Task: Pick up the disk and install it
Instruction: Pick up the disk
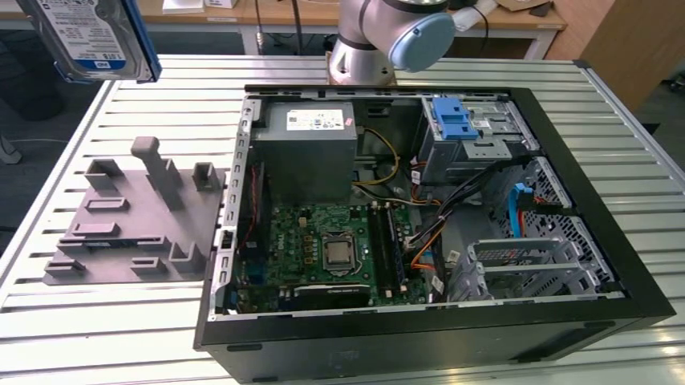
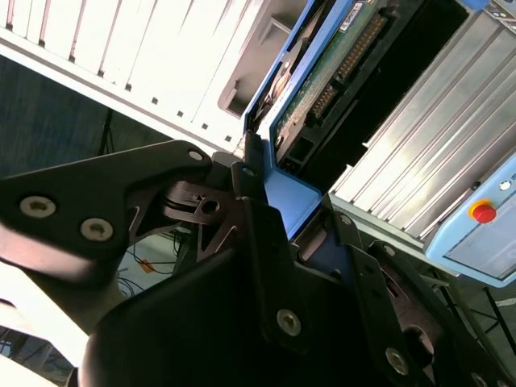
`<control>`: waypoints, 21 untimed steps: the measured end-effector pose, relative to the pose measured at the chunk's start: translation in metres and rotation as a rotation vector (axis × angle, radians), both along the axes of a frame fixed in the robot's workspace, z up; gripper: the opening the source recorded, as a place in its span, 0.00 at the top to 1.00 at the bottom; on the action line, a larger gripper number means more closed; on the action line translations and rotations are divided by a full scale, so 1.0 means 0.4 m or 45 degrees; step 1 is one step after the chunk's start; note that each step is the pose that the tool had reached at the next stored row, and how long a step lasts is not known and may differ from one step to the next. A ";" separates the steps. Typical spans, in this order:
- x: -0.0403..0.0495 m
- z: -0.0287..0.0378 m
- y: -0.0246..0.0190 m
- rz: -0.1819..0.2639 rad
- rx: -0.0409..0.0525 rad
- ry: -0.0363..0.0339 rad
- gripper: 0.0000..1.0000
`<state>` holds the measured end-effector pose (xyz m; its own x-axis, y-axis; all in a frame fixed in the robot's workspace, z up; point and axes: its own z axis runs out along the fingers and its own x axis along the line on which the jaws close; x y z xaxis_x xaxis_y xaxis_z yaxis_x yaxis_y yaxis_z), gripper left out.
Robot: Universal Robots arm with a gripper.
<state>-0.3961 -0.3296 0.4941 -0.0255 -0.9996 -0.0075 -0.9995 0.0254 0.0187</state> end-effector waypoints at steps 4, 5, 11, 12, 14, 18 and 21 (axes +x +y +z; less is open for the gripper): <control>0.006 0.000 0.000 0.000 0.000 -0.0001 0.64; 0.008 0.000 0.000 0.000 0.000 0.0001 0.64; 0.018 0.000 0.000 0.000 0.000 -0.0001 0.64; 0.020 0.000 0.000 0.000 0.000 0.0000 0.64; 0.023 0.000 0.000 0.000 0.000 -0.0001 0.64; 0.030 0.000 0.000 0.000 0.000 -0.0001 0.64; 0.034 0.000 0.000 0.000 0.000 0.0000 0.64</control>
